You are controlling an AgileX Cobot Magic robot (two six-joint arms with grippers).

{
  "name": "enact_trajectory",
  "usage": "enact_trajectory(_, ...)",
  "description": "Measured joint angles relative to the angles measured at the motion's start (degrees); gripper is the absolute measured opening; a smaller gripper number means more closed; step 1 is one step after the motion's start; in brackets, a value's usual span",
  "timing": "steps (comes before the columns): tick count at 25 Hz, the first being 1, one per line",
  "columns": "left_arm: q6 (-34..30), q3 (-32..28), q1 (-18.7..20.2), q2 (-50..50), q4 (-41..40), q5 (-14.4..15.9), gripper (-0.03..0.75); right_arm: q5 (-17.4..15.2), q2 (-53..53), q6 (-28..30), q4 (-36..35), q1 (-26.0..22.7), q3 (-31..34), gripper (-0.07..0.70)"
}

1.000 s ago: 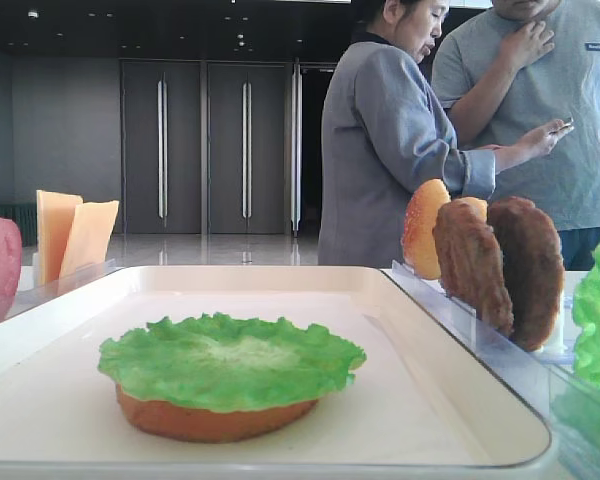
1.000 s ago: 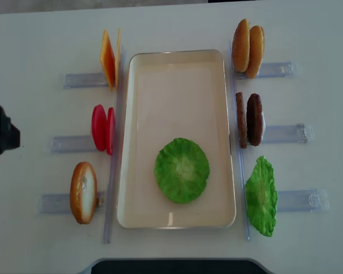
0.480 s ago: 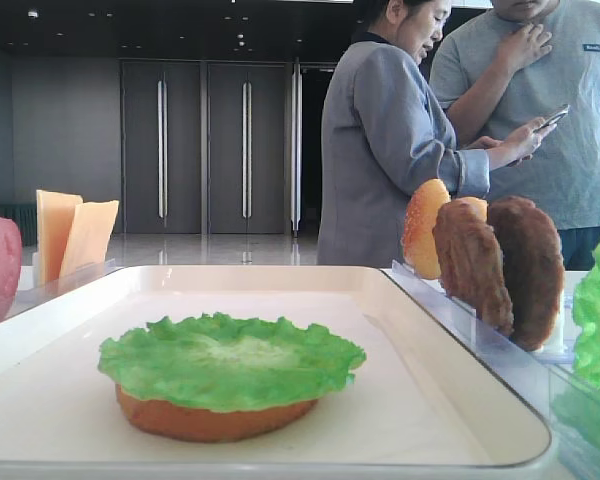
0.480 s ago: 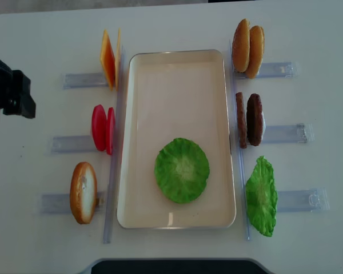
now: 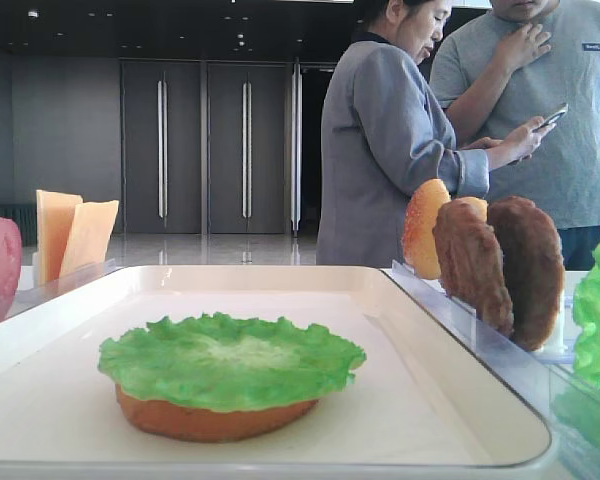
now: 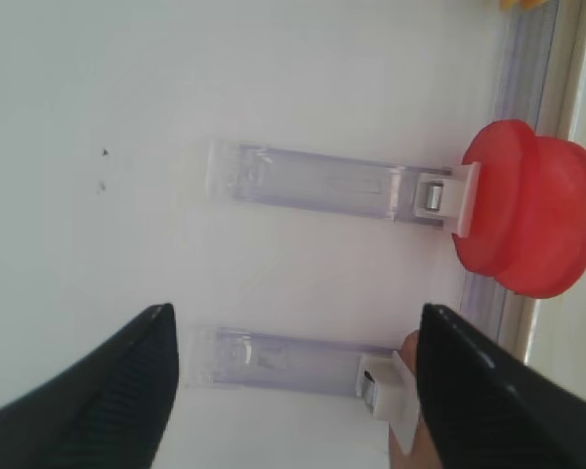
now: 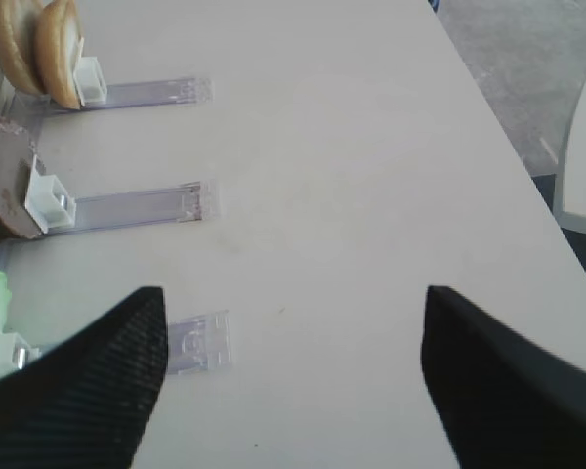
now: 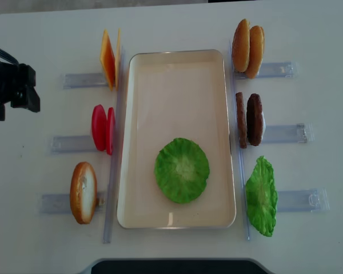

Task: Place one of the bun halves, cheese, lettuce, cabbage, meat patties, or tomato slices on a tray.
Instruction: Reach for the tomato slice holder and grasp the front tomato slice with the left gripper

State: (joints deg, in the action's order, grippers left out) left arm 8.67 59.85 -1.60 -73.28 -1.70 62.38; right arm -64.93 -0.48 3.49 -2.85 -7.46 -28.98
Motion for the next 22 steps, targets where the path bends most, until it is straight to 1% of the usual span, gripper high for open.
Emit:
enact_trajectory(3,-0.05,0.00,0.00,0.00,0.74,0.26,0.575,0.00,0.00,0.00,0.00,0.00,0.00,0.514)
enact_trajectory(8,-0.05,0.00,0.14,0.00,1.70,1.97,0.575,0.00,0.00,0.00,0.00,0.00,0.00,0.514)
enact_trajectory(10,-0.05,0.00,1.51,0.00,1.24,2.69,0.575,0.00,0.00,0.00,0.00,0.00,0.00,0.514)
enact_trajectory(12,0.56,0.00,4.48,0.00,0.64,2.82,0.575,0.00,0.00,0.00,0.00,0.00,0.00,0.514)
enact_trajectory(15,6.05,0.00,10.65,0.00,-1.21,2.51,0.575,0.00,0.00,0.00,0.00,0.00,0.00,0.514)
enact_trajectory(18,11.31,0.11,16.88,-0.27,-2.10,1.11,0.575,0.00,0.00,0.00,0.00,0.00,0.00,0.514)
enact_trajectory(21,16.18,0.11,21.65,-1.70,-2.72,0.64,0.575,0.00,0.00,0.00,0.00,0.00,0.00,0.514)
enact_trajectory(22,17.55,0.11,22.71,-2.53,-2.85,0.49,0.575,0.00,0.00,0.00,0.00,0.00,0.00,0.514)
